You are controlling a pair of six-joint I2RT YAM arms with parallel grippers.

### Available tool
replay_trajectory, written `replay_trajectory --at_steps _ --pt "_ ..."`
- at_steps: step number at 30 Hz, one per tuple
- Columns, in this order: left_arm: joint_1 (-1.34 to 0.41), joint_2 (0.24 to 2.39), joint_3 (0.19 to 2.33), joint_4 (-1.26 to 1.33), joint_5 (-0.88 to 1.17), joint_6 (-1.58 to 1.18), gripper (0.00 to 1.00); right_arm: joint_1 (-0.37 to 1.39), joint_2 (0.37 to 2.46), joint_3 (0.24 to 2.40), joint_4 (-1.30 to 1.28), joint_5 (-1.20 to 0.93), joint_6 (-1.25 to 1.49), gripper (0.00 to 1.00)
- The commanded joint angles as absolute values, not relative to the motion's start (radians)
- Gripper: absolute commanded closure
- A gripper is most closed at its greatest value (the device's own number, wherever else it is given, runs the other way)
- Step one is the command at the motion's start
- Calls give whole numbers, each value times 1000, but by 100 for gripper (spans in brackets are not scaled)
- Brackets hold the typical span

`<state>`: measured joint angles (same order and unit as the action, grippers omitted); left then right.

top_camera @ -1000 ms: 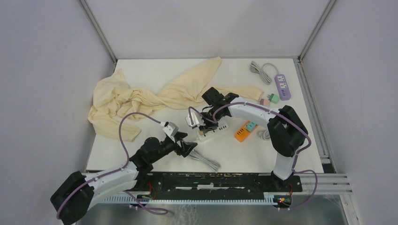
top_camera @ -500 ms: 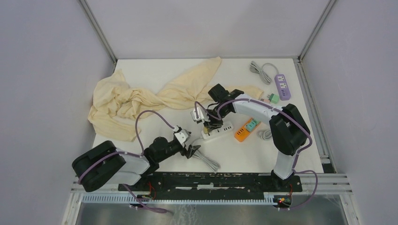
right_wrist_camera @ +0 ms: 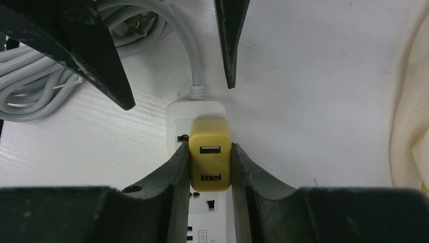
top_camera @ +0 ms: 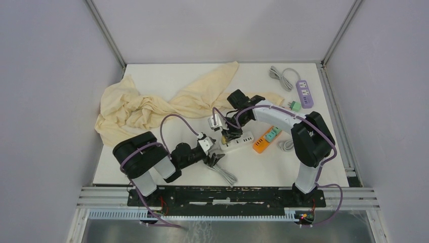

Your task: Pull the plug off the socket

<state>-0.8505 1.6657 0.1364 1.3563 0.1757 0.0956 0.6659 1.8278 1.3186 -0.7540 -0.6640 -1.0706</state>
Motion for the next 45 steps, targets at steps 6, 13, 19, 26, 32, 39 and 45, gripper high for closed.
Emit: replay_trajectory --at_steps 6,13,19,26,32,39,45 --pt "-854 1825 198 1519 146 161 19 666 1834 1326 -788 -733 -1057 94" --pt "-855 1846 181 1519 140 188 24 642 1821 1333 -790 -758 -1040 96" --pt "-854 1683 155 1396 163 94 18 602 1798 1316 -792 -795 -1059 96" --pt "-852 1359 165 1048 150 32 12 600 1747 1258 -784 -860 -1153 96" --pt "-832 1177 149 880 189 -90 7 611 1700 1197 -756 -896 -1246 96" --pt "-807 1079 174 680 122 -331 9 650 1710 1187 -690 -842 -1189 96" --pt "-676 1027 158 628 227 -624 11 649 1673 1150 -618 -841 -1169 95"
